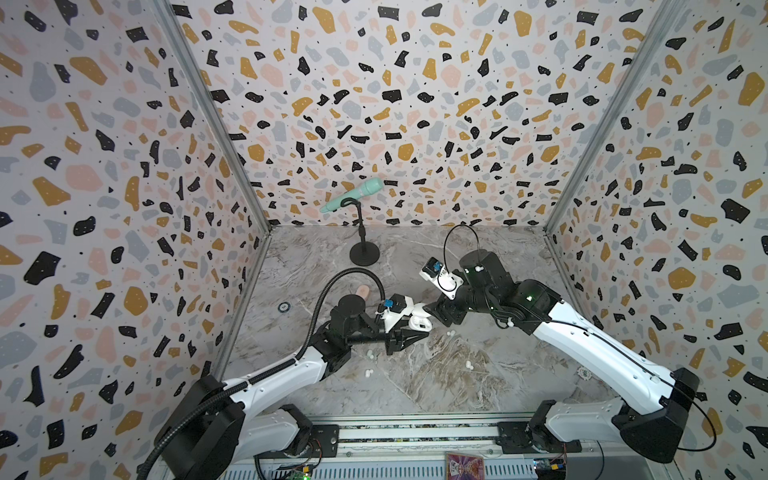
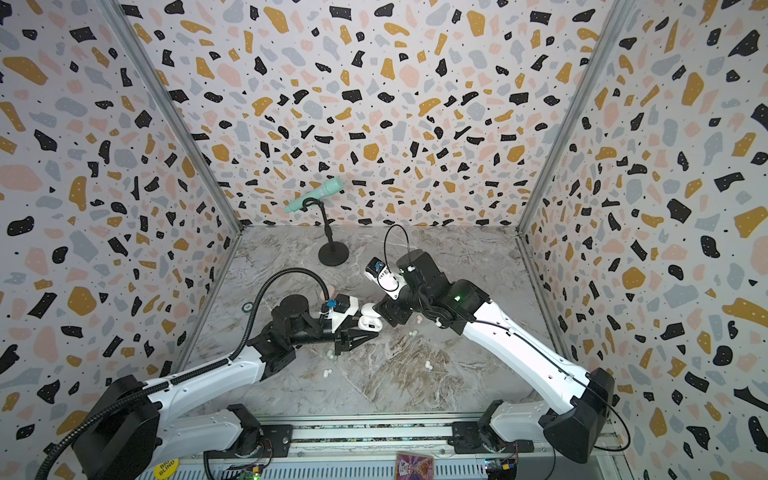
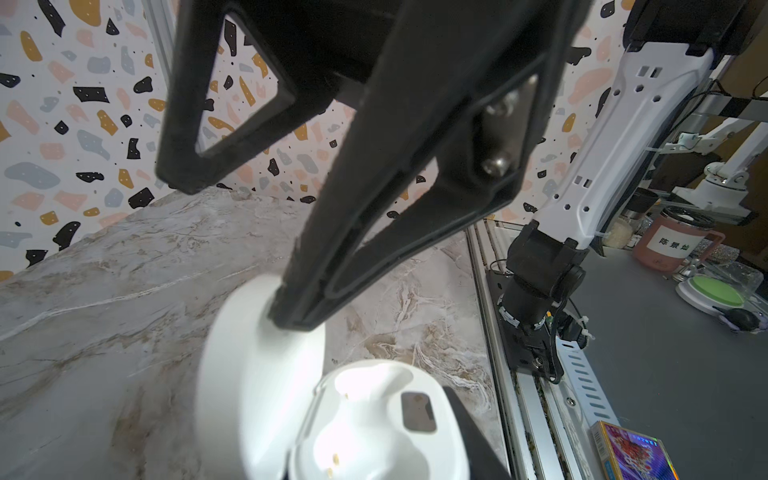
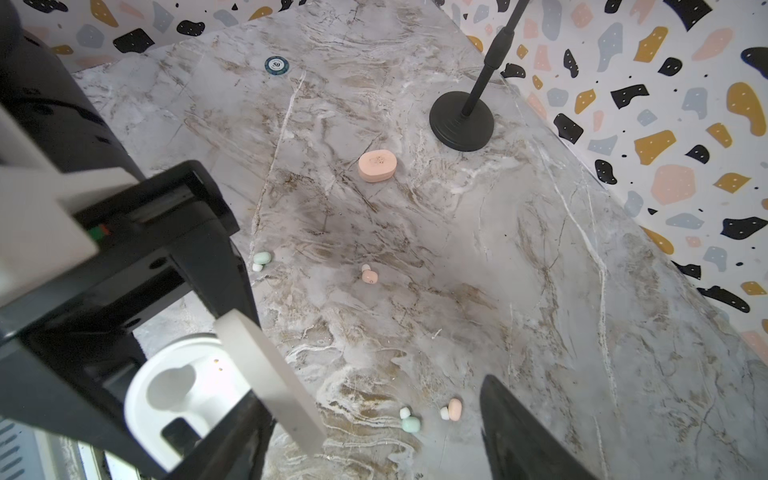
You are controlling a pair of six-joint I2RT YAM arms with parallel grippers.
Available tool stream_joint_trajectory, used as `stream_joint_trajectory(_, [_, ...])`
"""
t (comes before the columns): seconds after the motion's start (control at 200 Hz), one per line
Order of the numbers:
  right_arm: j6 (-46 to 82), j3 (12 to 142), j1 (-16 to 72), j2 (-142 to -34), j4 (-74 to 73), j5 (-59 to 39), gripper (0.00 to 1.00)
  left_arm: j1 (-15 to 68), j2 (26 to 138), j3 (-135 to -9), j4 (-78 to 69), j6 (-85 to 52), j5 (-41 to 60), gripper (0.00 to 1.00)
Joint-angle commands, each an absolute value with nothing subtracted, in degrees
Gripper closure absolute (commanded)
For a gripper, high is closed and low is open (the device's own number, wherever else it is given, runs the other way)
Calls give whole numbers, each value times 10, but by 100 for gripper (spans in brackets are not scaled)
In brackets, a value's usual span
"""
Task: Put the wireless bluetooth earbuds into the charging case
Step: 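Release the case from the right gripper, leaving it held by the left gripper, then lower the open right gripper over the white earbud on the table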
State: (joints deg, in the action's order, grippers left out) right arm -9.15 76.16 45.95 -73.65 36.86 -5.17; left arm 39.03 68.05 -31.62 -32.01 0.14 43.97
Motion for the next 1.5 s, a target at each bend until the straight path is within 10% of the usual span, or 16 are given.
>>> stream_joint_trajectory(0.0, [-71,791,450,-721,377,-56,15,395,668,-313,-374,-9,444,85])
stream_joint_trajectory(0.23, [-13,806,440,-695,399,-104,0,394,646,-280,-405,-54,393,86])
stream_joint_trajectory(0.946, [315,538,325,-648,383,-95,0,315,597,-254,-433,-101,362,86])
stream_joint_trajectory(1.161, [365,506,328,-745,393,-96,34,315,585,-239,-465,-133,363,86])
stream_joint_trajectory(1.492, [386,488,337,-796,396,-72,54,323,561,-197,-521,-197,341,86])
